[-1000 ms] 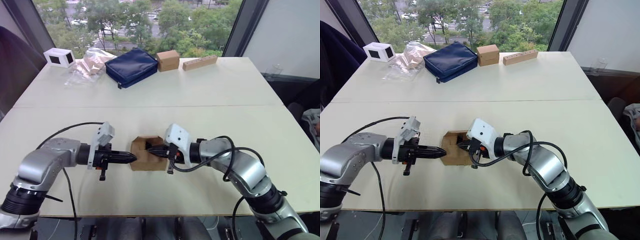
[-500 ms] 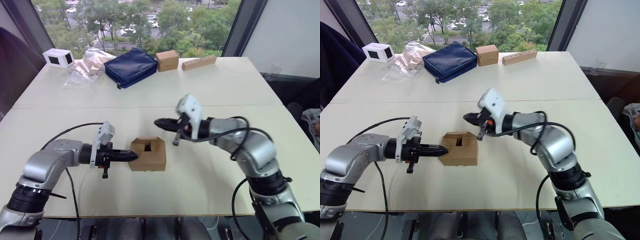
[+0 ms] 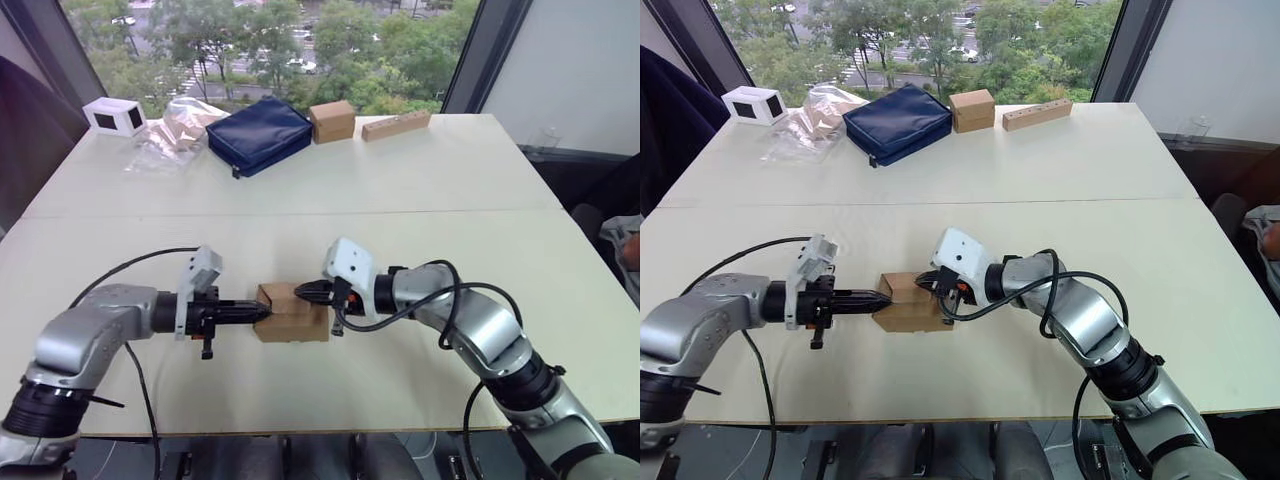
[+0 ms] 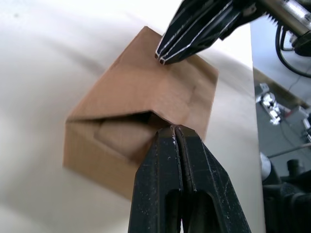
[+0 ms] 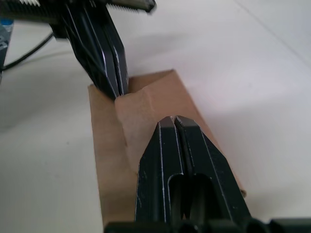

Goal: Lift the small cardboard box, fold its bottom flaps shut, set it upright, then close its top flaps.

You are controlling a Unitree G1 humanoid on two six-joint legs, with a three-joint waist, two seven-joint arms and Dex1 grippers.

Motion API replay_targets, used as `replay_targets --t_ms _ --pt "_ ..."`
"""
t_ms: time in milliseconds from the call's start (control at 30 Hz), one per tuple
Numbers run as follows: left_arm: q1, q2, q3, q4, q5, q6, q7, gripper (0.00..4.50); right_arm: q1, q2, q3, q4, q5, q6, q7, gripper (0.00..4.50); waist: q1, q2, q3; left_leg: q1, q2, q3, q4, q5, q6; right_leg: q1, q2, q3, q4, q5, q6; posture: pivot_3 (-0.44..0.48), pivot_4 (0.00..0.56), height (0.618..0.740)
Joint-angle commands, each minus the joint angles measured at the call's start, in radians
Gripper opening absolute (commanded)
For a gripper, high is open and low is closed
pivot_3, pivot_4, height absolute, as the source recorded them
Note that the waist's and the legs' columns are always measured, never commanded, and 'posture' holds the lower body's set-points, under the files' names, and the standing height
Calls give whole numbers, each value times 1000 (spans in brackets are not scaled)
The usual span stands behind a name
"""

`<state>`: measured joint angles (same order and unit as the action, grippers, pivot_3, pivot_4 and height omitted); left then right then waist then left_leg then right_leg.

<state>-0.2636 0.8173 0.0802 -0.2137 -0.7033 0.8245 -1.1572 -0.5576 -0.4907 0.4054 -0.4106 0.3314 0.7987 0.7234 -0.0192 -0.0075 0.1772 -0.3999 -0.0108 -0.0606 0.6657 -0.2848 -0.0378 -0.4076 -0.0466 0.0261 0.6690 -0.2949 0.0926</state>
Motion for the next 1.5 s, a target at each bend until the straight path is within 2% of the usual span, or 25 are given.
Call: replay_targets --t_ms 33,300,500,733,933,1500 --pt "-58 -1 65 33 -40 12 23 40 -10 4 -18 -18 -10 -19 2 0 2 0 0 0 0 0 0 0 0 0 0 0 0 0 0 0 150 740" --pt "-140 -85 -29 91 44 -52 70 40 -21 19 -34 -19 -9 -23 0 0 4 0 0 0 -2 0 0 0 0 0 0 0 0 0 0 0 150 740" --pt "-191 -157 -86 173 115 -119 97 40 -1 10 -71 -104 31 -11 12 0 3 0 0 0 -2 0 0 0 0 0 0 0 0 0 0 0 150 740" --pt "-205 -195 -87 203 124 -128 104 40 41 -24 -63 -195 60 24 25 0 3 0 0 0 -2 0 0 0 0 0 0 0 0 0 0 0 150 740" --pt "-190 -199 -86 187 116 -113 100 40 35 -38 -1 -168 2 5 20 0 2 0 0 0 -2 0 0 0 0 0 0 0 0 0 0 0 150 740" --pt "-149 -197 -79 132 86 -91 117 40 16 -29 42 -77 -113 -45 5 0 3 0 0 0 -2 0 0 0 0 0 0 0 0 0 0 0 150 740"
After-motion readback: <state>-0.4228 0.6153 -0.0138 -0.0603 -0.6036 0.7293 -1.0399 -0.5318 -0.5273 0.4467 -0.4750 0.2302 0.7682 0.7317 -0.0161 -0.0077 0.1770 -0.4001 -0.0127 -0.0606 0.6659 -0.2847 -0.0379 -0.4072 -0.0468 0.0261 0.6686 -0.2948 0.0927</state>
